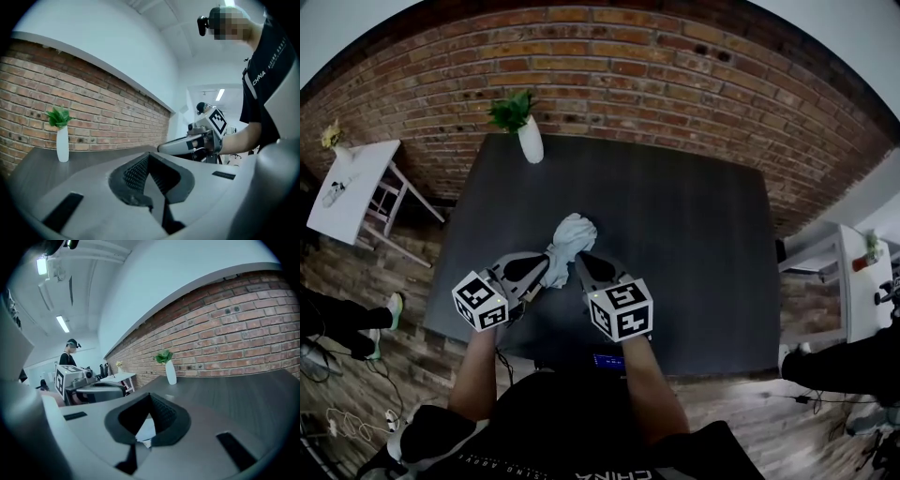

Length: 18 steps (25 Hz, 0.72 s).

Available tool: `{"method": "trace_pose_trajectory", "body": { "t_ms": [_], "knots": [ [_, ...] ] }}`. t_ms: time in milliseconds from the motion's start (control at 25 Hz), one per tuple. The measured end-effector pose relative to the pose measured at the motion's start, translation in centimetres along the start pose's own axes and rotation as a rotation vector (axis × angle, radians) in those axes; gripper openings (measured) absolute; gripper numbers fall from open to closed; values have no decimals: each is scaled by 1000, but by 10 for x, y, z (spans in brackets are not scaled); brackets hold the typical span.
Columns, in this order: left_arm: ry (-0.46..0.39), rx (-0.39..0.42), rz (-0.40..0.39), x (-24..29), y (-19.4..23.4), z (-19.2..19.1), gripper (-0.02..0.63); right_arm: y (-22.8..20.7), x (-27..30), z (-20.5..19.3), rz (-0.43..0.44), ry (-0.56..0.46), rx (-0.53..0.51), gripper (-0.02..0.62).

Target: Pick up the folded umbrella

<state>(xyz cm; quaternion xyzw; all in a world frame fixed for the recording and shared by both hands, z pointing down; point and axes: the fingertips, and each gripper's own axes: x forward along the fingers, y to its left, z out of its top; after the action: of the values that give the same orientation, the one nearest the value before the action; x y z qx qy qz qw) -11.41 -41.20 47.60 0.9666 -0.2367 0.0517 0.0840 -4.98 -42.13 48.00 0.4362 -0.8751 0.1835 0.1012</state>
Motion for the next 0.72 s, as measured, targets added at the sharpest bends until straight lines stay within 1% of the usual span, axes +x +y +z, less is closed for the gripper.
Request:
{"method": "trace_pose_trajectory", "body": {
  "t_ms": [120, 200, 320, 400, 480, 560, 640, 720],
  "knots": [
    [66, 37, -5, 5, -1, -2, 2, -3, -2, 0, 19, -1, -3, 8],
    [86, 32, -37, 9, -7, -2, 11, -6, -4, -1, 31, 0, -6, 8],
    [127, 70, -103, 15, -20, -4, 9, -11, -8, -2, 50, -1, -6, 8],
    [159, 61, -122, 20, -26, -5, 6, -15, -12, -1, 66, -6, -6, 8],
    [166, 32, -123, 26, -28, -1, 6, -20, -15, -1, 83, -11, -8, 8],
    [146, 12, -109, 32, -29, 3, 5, -27, -20, -1, 97, -15, -8, 8],
    [134, -15, -81, 39, -30, 3, 5, -35, -26, -4, 108, -11, -11, 8],
    [153, -38, -46, 45, -29, -4, 5, -40, -30, -9, 119, 5, -22, 8]
  ]
}}
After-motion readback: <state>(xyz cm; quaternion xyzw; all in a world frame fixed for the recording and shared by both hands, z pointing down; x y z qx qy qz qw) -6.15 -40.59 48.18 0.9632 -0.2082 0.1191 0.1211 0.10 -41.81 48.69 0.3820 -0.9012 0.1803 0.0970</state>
